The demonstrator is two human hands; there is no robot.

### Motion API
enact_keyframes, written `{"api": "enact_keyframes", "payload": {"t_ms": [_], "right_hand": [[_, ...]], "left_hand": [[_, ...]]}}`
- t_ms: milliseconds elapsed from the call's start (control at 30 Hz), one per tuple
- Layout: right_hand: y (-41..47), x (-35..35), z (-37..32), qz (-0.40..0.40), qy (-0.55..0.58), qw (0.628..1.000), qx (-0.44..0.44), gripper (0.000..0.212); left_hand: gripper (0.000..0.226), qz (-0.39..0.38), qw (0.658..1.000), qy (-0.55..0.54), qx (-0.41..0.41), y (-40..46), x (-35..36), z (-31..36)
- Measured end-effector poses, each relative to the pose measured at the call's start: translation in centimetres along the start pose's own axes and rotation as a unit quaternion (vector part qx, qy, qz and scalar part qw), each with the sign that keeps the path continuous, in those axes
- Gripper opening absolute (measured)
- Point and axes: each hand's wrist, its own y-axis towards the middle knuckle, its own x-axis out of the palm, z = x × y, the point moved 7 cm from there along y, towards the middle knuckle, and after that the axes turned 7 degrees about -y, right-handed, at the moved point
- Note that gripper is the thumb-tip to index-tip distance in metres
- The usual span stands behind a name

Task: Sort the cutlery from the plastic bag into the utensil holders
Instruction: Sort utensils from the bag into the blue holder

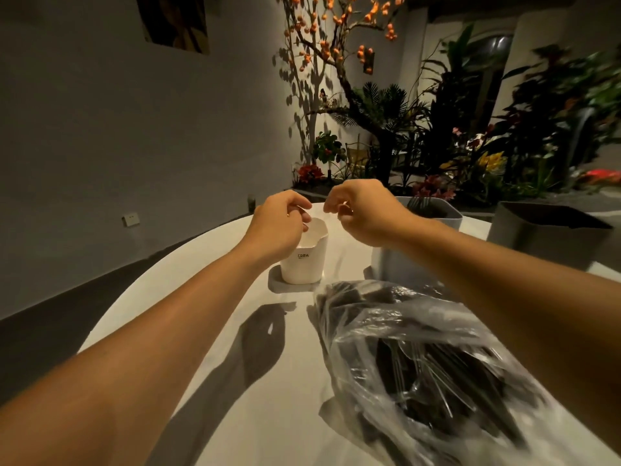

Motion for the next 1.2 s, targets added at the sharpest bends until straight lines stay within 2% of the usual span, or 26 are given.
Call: {"api": "enact_keyframes", "payload": {"t_ms": [133, 267, 367, 433, 500, 533, 567, 600, 633, 700, 767, 833, 1000, 1100, 1200], "right_hand": [[-5.1, -3.2, -0.5, -0.007, 0.044, 0.999, -0.009, 0.011], [-10.5, -5.3, -0.7, -0.069, 0.113, 0.991, -0.001, 0.027], [-14.3, -5.1, -0.5, -0.204, 0.178, 0.962, 0.039, 0.035], [-17.0, -3.8, -0.1, -0.321, 0.185, 0.925, 0.081, 0.036], [-19.4, -2.3, 1.1, -0.394, 0.11, 0.907, 0.104, 0.03], [-19.9, -1.7, 2.1, -0.397, 0.031, 0.912, 0.095, 0.025], [-20.1, -1.6, 2.9, -0.373, -0.069, 0.923, 0.073, 0.022], [-20.0, -1.6, 3.6, -0.329, -0.168, 0.928, 0.05, 0.019], [-20.0, -1.7, 4.1, -0.281, -0.223, 0.933, 0.039, 0.018], [-20.7, -1.3, 4.5, -0.252, -0.209, 0.944, 0.03, 0.015], [-21.5, -0.4, 4.6, -0.254, -0.164, 0.953, 0.024, 0.017], [-21.7, 0.3, 4.9, -0.203, -0.132, 0.97, 0.03, 0.024], [-22.5, 0.7, 6.8, -0.033, -0.047, 0.993, 0.104, 0.016], [-23.2, 0.7, 7.0, 0.011, -0.079, 0.991, 0.104, 0.015], [-23.5, 0.7, 6.3, 0.008, -0.168, 0.983, 0.079, 0.02]], "left_hand": [[0.014, -0.011, 1.0, -0.001, 0.01, -4.0, 1.9, 2.8], [0.021, 0.002, 0.997, -0.041, 0.067, -8.7, 2.9, 5.9], [0.037, -0.005, 0.985, -0.067, 0.156, -12.6, 3.8, 7.5], [0.042, -0.052, 0.981, -0.039, 0.184, -14.8, 5.5, 7.4], [0.036, -0.106, 0.977, 0.036, 0.184, -16.4, 7.6, 6.4], [0.026, -0.114, 0.971, 0.087, 0.192, -16.9, 8.4, 5.7], [0.016, -0.119, 0.965, 0.13, 0.193, -17.2, 9.1, 5.0], [0.022, -0.126, 0.963, 0.155, 0.181, -17.3, 9.7, 4.2], [0.04, -0.133, 0.963, 0.162, 0.167, -17.3, 10.1, 3.6], [0.069, -0.131, 0.966, 0.158, 0.156, -17.2, 10.8, 3.3], [0.084, -0.133, 0.964, 0.162, 0.163, -16.8, 11.7, 3.7], [0.093, -0.144, 0.965, 0.163, 0.145, -16.4, 12.8, 3.4], [0.078, -0.095, 0.987, 0.075, 0.105, -16.9, 12.7, 0.9], [0.066, -0.093, 0.985, 0.07, 0.129, -17.1, 12.5, 0.7], [0.058, -0.057, 0.981, 0.066, 0.172, -17.1, 12.4, 2.0]]}}
